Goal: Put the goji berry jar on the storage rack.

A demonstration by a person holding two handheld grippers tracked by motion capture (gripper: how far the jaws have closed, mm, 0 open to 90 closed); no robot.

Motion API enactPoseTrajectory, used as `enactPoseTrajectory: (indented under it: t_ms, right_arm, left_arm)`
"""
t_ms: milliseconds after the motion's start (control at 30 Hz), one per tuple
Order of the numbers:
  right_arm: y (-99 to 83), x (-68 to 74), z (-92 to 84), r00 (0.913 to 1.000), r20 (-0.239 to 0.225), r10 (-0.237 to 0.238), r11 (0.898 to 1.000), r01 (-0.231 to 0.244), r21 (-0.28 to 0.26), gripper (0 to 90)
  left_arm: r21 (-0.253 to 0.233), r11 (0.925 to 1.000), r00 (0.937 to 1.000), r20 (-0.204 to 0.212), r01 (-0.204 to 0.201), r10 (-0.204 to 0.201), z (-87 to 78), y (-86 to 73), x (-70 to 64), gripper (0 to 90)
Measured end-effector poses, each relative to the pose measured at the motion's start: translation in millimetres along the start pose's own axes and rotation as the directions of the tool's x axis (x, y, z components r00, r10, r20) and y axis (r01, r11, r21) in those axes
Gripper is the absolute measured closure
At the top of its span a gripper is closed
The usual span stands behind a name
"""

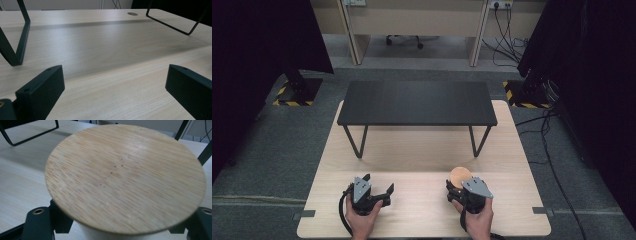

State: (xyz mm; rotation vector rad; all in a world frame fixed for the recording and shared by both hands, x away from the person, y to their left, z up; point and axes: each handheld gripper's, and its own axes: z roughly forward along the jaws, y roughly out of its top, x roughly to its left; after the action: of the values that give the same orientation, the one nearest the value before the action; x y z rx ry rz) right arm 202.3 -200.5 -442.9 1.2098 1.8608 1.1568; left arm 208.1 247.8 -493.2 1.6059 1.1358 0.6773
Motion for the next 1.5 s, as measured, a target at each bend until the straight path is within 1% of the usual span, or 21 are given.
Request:
enactPoseTrajectory:
  t_ms: [267,367,567,700,1000,1200,1400,1500]
  right_arm:
    - [20.0,4.2,-3.5,0.9996,0.025,0.008,0.999,-0.007,-0.053,26.2]
    - [28.2,4.8,-4.0,0.9995,0.027,0.014,0.997,-0.012,-0.070,26.2]
    - [47.8,5.3,-5.6,0.9990,0.041,0.018,0.995,-0.013,-0.101,26.2]
    - [58.5,7.4,-5.3,0.9987,0.051,0.005,0.994,0.000,-0.109,26.2]
    - [72.7,8.3,-0.7,0.9984,0.055,0.009,0.994,-0.003,-0.111,26.2]
    - [91.9,8.6,-0.8,0.9980,0.063,-0.002,0.990,0.011,-0.138,26.2]
    - [112.2,9.2,1.4,0.9974,0.070,-0.014,0.989,0.024,-0.143,26.2]
    - [122.0,7.9,4.8,0.9971,0.076,-0.008,0.989,0.019,-0.144,26.2]
  left_arm:
    - [0.000,1.0000,1.0000,-0.001,0.000,0.000,0.0,-0.1,-0.3,1.5]
    - [0.000,1.0000,1.0000,-0.001,-0.002,0.002,0.0,-0.1,-0.4,1.5]
    - [-0.001,1.0000,1.0000,-0.001,-0.001,0.001,-0.1,-0.2,-0.2,1.6]
    - [-0.001,1.0000,1.0000,0.000,-0.001,0.001,-0.1,-0.2,-0.1,1.6]
    - [-0.001,1.0000,1.0000,0.000,-0.002,0.002,-0.1,-0.2,-0.2,1.6]
    - [-0.001,1.0000,1.0000,-0.001,-0.003,0.003,-0.1,-0.3,-0.4,1.6]
    - [-0.002,1.0000,1.0000,0.001,0.001,-0.001,-0.5,-0.5,-0.3,1.7]
    - [-0.003,1.0000,1.0000,0.001,0.002,-0.002,-0.5,-0.6,-0.3,1.7]
